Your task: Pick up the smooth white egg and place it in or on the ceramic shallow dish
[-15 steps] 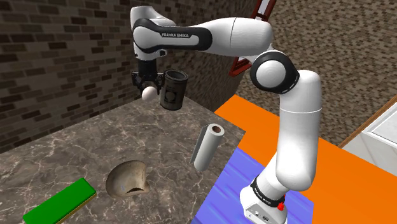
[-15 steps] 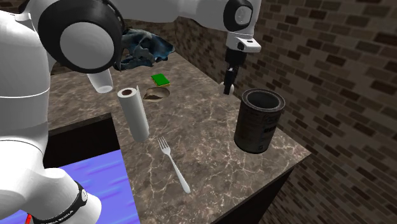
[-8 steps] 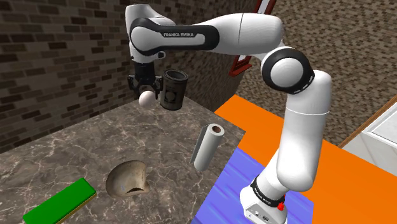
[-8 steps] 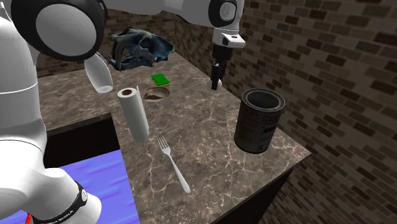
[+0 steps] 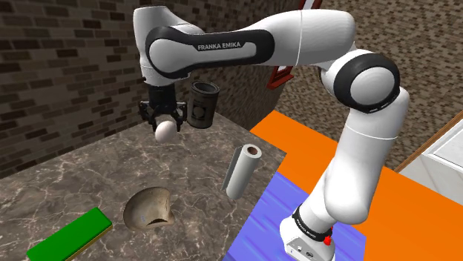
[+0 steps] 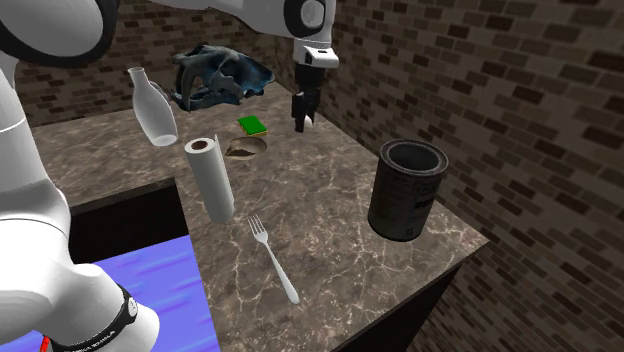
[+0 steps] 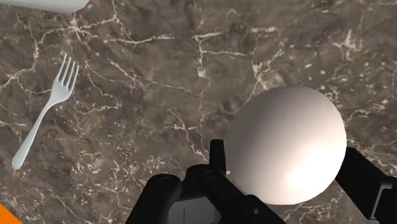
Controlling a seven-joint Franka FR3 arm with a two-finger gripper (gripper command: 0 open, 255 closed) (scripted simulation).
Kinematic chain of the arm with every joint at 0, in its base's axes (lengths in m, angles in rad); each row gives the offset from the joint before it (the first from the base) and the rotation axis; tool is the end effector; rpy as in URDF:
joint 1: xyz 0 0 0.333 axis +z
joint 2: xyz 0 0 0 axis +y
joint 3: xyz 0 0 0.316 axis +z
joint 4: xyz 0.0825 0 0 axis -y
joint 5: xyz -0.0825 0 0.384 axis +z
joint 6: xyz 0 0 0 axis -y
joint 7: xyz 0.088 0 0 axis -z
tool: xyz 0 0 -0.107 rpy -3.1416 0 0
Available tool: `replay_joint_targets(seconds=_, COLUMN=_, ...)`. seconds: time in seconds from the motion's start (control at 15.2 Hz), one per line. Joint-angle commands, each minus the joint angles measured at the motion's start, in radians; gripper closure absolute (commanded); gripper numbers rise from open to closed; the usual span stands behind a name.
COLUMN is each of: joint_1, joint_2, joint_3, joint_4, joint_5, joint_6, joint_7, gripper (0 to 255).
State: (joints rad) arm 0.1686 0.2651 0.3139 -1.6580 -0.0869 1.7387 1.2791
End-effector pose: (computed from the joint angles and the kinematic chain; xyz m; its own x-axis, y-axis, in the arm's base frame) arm 0.5572 0.2653 0.4469 0.7087 -0.7039 -0.0480 -0.6897 -0.7055 0.1631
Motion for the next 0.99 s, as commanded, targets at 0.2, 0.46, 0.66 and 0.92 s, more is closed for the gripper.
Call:
replay_joint_targets(seconds=0.2, joint_1=0.05, joint_2=-0.072, joint_3=0.043, joint_4=-0.095, joint_5=0.03, joint_6=0.024, joint_7=0.091, gripper=255)
replay_joint_targets(seconds=0.46, joint_1=0.095, joint_2=-0.104, joint_3=0.08, joint_4=-0.138, joint_5=0.05, joint_6=0.037, joint_7=0.169, gripper=255)
replay_joint_targets(seconds=0.66, joint_1=0.131, joint_2=-0.119, joint_3=0.109, joint_4=-0.158, joint_5=0.062, joint_6=0.044, joint_7=0.231, gripper=255)
replay_joint_targets(seconds=0.92, joint_1=0.169, joint_2=-0.122, joint_3=0.139, joint_4=-0.177, joint_5=0.071, joint_6=0.061, joint_7=0.297, gripper=255)
